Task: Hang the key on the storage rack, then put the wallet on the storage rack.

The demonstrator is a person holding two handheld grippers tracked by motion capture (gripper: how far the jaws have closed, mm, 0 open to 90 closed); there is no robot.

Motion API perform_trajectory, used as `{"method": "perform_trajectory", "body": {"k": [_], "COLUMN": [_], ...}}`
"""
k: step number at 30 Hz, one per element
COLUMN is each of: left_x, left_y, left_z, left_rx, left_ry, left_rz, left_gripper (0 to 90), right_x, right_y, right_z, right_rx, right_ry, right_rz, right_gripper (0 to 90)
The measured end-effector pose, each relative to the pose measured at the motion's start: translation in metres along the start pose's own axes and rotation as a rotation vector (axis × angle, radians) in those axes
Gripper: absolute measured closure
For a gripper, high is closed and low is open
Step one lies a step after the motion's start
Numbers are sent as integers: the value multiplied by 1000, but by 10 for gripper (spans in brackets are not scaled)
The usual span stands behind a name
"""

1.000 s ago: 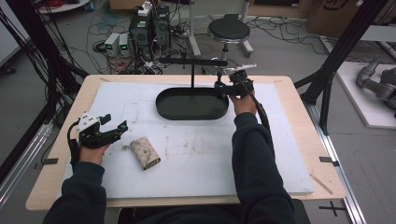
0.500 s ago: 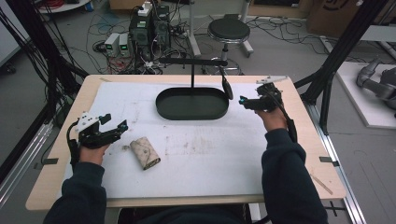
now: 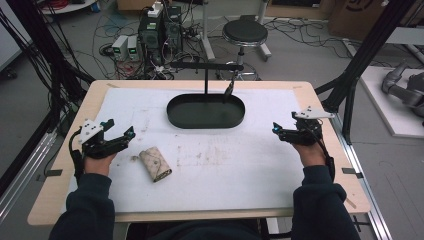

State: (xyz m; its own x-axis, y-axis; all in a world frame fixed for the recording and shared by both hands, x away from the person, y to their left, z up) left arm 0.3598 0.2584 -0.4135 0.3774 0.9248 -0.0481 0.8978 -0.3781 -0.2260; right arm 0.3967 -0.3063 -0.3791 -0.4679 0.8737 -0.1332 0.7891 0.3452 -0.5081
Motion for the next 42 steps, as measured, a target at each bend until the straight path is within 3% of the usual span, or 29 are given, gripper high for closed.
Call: {"method": "perform_trajectory", "body": {"k": [21,26,32,38,42], "left_x": [-14,-16,-25,-34,-43], "left_y": [6,7,9,6,3], "left_z": [4,5,6,12,21], "left_rx": [55,76,129,248,318], "left_ry": [11,-13,-3,-57,-79], "left_rz": [33,47,47,-8,2], "left_gripper": [213,231,235,294,293], "right_x": [-2,-5,-4,-1,-1], "right_y": [4,4,3,2,1], "right_z": [14,19,21,19,19], "right_rx": [18,28,27,18,14], "right_ry": [33,52,54,47,46], "right_rz": [10,14,9,6,7], "right_gripper": [208,211,211,211,211]}}
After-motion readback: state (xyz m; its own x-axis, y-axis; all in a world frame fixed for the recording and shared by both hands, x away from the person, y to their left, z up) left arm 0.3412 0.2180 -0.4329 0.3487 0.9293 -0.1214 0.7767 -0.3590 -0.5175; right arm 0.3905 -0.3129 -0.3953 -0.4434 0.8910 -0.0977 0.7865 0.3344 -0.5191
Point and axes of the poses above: each handheld gripper's, and its own axes: y roughly forward along the jaws, z roughly out of its underside, x roughly to its left, the point moved 3 cm from there along y, roughly forward along the jaws
